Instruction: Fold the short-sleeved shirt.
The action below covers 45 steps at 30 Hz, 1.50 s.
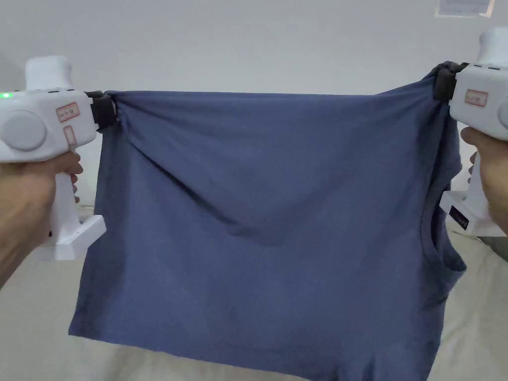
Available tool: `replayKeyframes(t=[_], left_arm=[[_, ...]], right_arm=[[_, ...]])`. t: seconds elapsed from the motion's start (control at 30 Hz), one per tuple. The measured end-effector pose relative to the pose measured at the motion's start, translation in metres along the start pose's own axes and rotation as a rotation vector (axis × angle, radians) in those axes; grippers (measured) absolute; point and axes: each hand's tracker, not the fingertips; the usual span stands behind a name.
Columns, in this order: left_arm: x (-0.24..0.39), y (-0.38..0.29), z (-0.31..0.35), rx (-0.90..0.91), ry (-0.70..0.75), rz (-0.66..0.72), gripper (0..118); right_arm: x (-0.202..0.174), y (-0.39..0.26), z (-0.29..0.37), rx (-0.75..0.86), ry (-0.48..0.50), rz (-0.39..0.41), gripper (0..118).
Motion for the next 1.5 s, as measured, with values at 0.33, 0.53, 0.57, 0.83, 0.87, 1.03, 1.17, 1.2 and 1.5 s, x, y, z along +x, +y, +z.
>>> replayKeyframes(t=[0.33, 0.53, 0.57, 0.83, 0.87, 1.03, 1.17, 1.2, 1.5], left_arm=[[-0.020, -0.022, -0.081, -0.033, 0.022, 0.056, 11], [-0.029, -0.039, -0.116, -0.083, 0.022, 0.032, 11], [-0.031, -0.044, -0.120, -0.091, 0.018, 0.048, 11], [-0.032, -0.110, -0.128, -0.152, 0.018, 0.093, 11], [-0.031, -0.122, -0.125, -0.161, 0.015, 0.092, 11], [-0.036, -0.185, -0.091, -0.234, -0.028, 0.147, 11], [-0.041, -0.247, -0.030, -0.262, -0.038, 0.155, 12], [-0.040, -0.260, -0.015, -0.279, -0.034, 0.146, 11], [-0.030, -0.388, 0.133, -0.399, 0.034, 0.048, 11]], right_arm=[[-0.013, -0.038, -0.077, -0.009, 0.000, 0.072, 2], [-0.007, -0.047, -0.108, -0.020, -0.009, 0.084, 2], [-0.004, -0.051, -0.109, -0.011, 0.006, 0.070, 2], [0.005, -0.108, -0.105, -0.085, 0.045, 0.049, 2], [0.005, -0.118, -0.097, -0.089, 0.055, 0.039, 2], [0.010, -0.182, -0.034, -0.140, 0.088, -0.017, 2], [0.016, -0.241, 0.041, -0.190, 0.125, -0.081, 2], [0.017, -0.255, 0.058, -0.229, 0.149, -0.082, 2], [0.013, -0.402, 0.195, -0.447, 0.178, 0.045, 2]])
